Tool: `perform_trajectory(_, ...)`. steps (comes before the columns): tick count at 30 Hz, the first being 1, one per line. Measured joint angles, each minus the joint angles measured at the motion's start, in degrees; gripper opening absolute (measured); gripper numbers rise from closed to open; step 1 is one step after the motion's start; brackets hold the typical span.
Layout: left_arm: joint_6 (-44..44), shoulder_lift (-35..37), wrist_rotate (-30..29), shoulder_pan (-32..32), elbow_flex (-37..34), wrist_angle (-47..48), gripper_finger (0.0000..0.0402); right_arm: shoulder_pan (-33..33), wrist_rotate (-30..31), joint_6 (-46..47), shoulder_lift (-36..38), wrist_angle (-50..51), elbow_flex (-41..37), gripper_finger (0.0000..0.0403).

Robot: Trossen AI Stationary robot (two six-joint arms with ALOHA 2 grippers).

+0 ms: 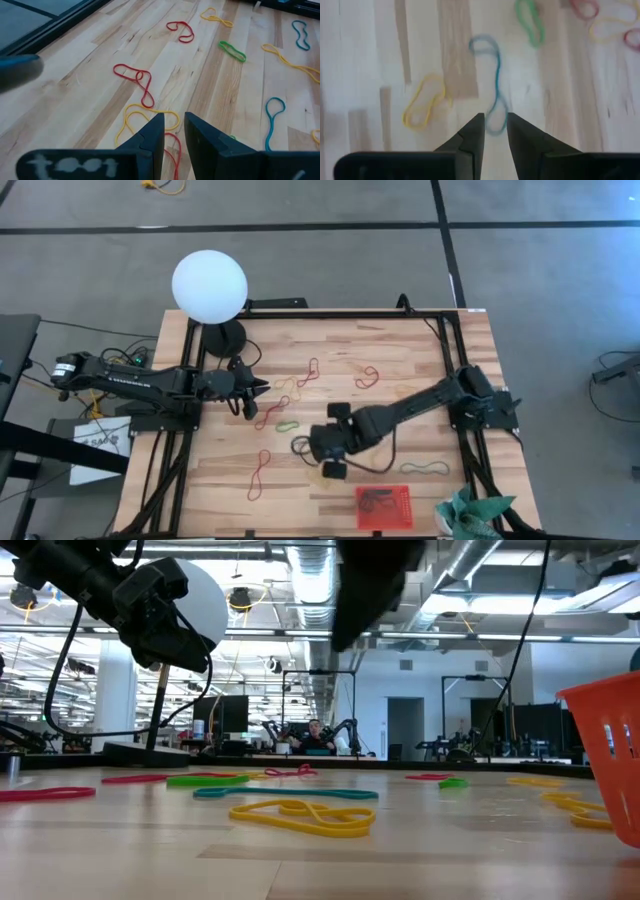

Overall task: Pick and place items into bin
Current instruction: Put the blue rubber band into the orange bin

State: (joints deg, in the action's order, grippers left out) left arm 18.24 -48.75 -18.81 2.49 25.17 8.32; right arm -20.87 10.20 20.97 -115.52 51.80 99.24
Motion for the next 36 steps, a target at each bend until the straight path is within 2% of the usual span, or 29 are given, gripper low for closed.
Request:
perform_trajectory(8, -0.3, 0.0, 0.0, 0.0, 0.0, 0.0, 0.0063, 2.3, 0.1, 0.0, -0.1, -4.5, -0.1, 0.0077)
perform_trajectory(12, -0.3, 0.0, 0.0, 0.0, 0.0, 0.0, 0.0063, 2.3, 0.1, -0.8, -2.8, -4.7, -0.5, 0.0078)
perform_trajectory(14, -0.4, 0.0, 0.0, 0.0, 0.0, 0.1, 0.0063, 2.3, -1.3, -3.0, -4.9, -8.1, 0.1, 0.0083)
perform_trajectory(17, -0.4, -0.1, 0.0, 0.0, 0.0, -0.1, 0.0063, 2.3, -2.8, -6.3, -7.0, -5.5, -0.5, 0.0097)
perform_trajectory(19, -0.4, -0.2, 0.0, 0.0, 0.0, 0.1, 0.0063, 2.3, -2.6, -7.7, -9.2, -8.3, 0.7, 0.0110)
perform_trajectory(21, -0.4, -0.9, -0.1, 0.0, 0.0, -0.7, 0.0063, 2.5, -2.5, -7.8, -9.2, -4.9, 0.7, 0.0125)
perform_trajectory(23, -0.4, -1.1, -0.4, 0.0, -0.1, 0.0, 0.0063, 3.0, -2.8, -7.9, -10.4, -7.9, 1.8, 0.0142)
perform_trajectory(29, -0.4, -4.6, -0.7, 0.0, 0.1, -2.3, 0.0063, 4.5, -2.7, -7.9, -14.1, -5.4, 1.5, 0.0186)
perform_trajectory(36, -0.9, -6.6, -1.0, 0.0, 0.0, -2.8, 0.0063, 5.9, -3.0, -7.9, -15.7, -6.0, 1.6, 0.0197)
